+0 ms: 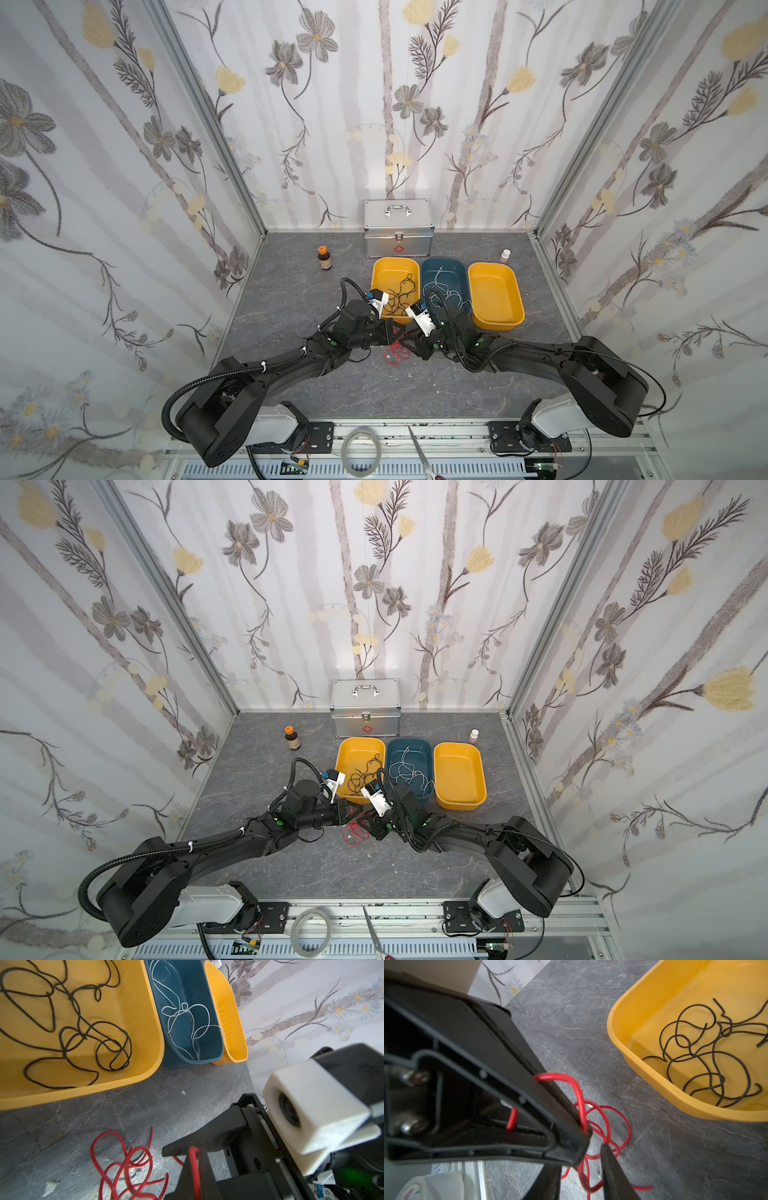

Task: Untangle the cables
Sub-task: 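Grasp the red wire with the right gripper next to the left gripper, then lift the red wire toward the far yellow tub with the right gripper while left holds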

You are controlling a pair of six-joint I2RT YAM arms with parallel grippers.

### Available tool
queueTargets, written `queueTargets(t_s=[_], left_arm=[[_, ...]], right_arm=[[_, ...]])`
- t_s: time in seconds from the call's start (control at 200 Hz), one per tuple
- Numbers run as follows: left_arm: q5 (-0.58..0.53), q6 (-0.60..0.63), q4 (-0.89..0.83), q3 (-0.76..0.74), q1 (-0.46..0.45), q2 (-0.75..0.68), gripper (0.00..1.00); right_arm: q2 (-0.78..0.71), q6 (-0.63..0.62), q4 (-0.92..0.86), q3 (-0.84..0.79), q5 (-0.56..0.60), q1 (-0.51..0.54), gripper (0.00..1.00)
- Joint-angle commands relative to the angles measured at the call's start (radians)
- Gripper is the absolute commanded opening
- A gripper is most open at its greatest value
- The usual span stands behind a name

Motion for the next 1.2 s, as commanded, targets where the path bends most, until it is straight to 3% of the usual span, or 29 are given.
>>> queueTargets(t_s=[0.0,0.14,0.335,0.605,0.834,0.999,1.194], left_arm=[[0.013,0.004,0.033,0.003,-0.001,-0.007,0.05],[0.015,0.003,0.036,0.004,-0.001,-0.009,0.07],[-0.002,0.003,0.015,0.004,-0.001,-0.019,0.19],[-0.054,0.042,-0.077,0.000,0.004,-0.095,0.43],[-0.158,-0.016,-0.149,-0.077,0.057,-0.191,0.45],[-0.110,-0.036,-0.081,-0.130,0.074,-0.181,0.45],[-0.033,-0.095,0.089,-0.123,0.070,-0.028,0.44]], right_arm=[[-0.001,-0.031,0.014,0.005,0.044,0.001,0.31],[0.009,-0.035,0.018,0.014,0.029,0.001,0.12],[-0.016,-0.032,0.016,-0.004,0.052,0.001,0.00],[-0.025,-0.021,0.009,-0.042,0.084,-0.023,0.00],[-0.024,0.008,0.086,-0.089,0.025,-0.086,0.00],[-0.025,0.016,0.115,-0.109,-0.002,-0.109,0.00],[-0.024,0.019,0.118,-0.111,-0.014,-0.123,0.00]])
